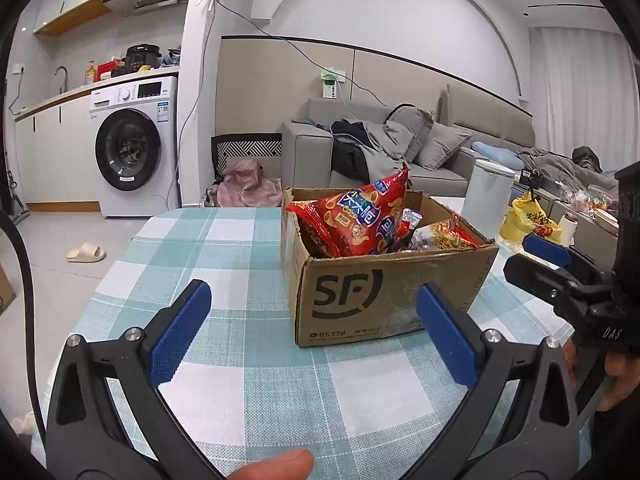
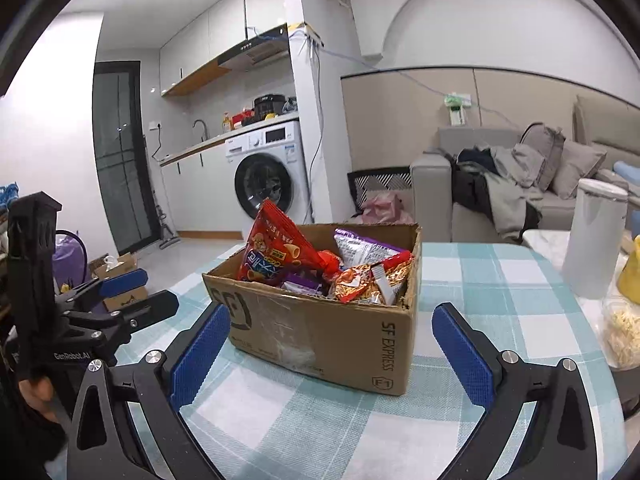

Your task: Organize snacks

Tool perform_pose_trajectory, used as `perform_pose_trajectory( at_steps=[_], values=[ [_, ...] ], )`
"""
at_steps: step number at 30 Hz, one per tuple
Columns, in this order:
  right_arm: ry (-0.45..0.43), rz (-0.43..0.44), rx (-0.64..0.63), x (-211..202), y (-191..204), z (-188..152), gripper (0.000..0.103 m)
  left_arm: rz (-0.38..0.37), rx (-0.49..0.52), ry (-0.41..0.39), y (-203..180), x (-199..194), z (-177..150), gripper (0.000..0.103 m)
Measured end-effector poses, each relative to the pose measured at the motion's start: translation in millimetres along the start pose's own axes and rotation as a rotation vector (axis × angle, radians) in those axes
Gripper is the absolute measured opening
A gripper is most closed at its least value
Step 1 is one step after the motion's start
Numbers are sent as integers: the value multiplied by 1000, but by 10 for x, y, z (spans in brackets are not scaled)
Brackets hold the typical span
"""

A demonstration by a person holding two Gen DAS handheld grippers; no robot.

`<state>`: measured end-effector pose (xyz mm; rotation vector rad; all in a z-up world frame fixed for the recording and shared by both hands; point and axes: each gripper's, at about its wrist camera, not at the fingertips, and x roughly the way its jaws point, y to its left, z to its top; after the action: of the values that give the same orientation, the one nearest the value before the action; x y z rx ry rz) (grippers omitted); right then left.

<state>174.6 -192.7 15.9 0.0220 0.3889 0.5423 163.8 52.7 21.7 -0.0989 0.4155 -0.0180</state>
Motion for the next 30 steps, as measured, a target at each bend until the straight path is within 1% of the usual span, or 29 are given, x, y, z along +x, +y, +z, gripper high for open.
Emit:
perform_pose_trajectory(
  at_steps=[5,11,14,19,30],
  values=[
    [-41,-14,3,-60,1,-76,103,3,-2,-12,-17,26,-33,102],
    [-40,-26,-11,-55,2,-100,103,8,-16,-47,16,11,-98,102],
    [-47,-38,-5,-64,-15,-96,103,8,-9,-53,3,11,-119,102],
    [-51,-35,-4,-76,-22,-96,103,17,30,-56,-59,26,-138,102],
    [-46,-22,-31,-36,12,-95,103,1,31,-74,-39,-9,-143,102]
  ],
)
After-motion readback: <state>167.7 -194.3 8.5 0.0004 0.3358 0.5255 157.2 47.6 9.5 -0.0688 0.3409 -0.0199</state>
